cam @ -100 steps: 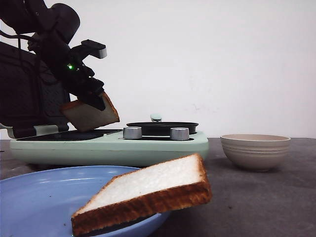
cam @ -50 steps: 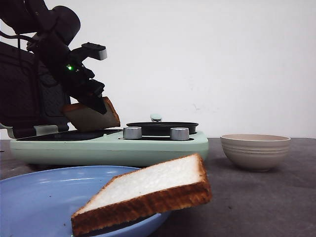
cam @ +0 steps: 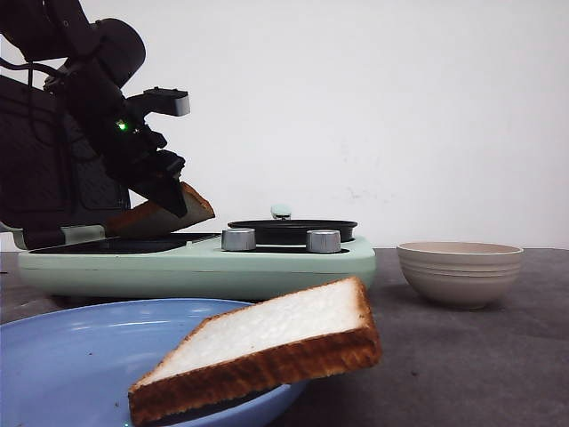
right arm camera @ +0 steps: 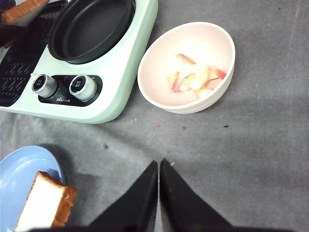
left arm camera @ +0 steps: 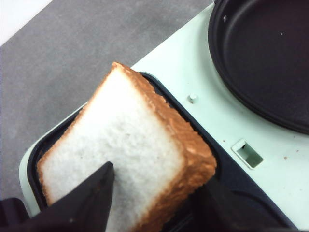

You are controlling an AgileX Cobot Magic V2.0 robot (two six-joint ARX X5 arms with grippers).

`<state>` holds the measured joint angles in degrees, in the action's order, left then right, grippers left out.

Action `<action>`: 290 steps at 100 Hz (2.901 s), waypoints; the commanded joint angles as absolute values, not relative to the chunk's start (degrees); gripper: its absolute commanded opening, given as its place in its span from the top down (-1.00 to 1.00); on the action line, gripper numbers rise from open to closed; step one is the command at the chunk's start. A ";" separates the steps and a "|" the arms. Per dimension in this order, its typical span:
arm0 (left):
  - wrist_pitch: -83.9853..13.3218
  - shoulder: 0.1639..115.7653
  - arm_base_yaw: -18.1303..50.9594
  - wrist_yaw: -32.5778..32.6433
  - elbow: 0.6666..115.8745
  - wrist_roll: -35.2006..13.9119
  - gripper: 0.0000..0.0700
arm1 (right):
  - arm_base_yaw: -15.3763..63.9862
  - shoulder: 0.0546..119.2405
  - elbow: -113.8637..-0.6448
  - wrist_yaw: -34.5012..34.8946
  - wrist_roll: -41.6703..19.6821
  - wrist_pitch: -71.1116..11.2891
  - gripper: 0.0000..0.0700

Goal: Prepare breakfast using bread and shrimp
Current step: 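Lower the bread onto the far grill plate and open the left gripper, then raise the left gripper away from the grill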

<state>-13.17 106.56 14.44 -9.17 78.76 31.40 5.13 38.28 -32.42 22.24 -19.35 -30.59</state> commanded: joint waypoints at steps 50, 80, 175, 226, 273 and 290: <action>-16.60 107.94 14.81 -12.08 80.05 30.30 0.32 | 5.17 38.46 -33.28 22.00 -18.83 -30.11 1.00; -10.70 107.94 14.52 -11.33 80.09 30.55 0.10 | 5.17 38.46 -33.28 22.00 -18.83 -30.15 1.00; -15.38 104.57 14.46 -10.96 80.09 27.05 -0.38 | 5.17 38.46 -33.28 22.00 -18.83 -30.13 1.00; -20.80 89.36 11.16 -12.69 80.09 15.57 -0.36 | 5.17 38.46 -33.28 22.11 -18.85 -30.15 1.00; -28.84 77.87 5.54 -30.11 79.96 4.84 -0.35 | 5.17 38.46 -33.28 28.03 -18.72 -34.94 1.00; -30.17 72.97 5.48 -32.05 78.24 2.20 -0.35 | 5.17 38.46 -33.28 33.08 -18.68 -36.25 0.99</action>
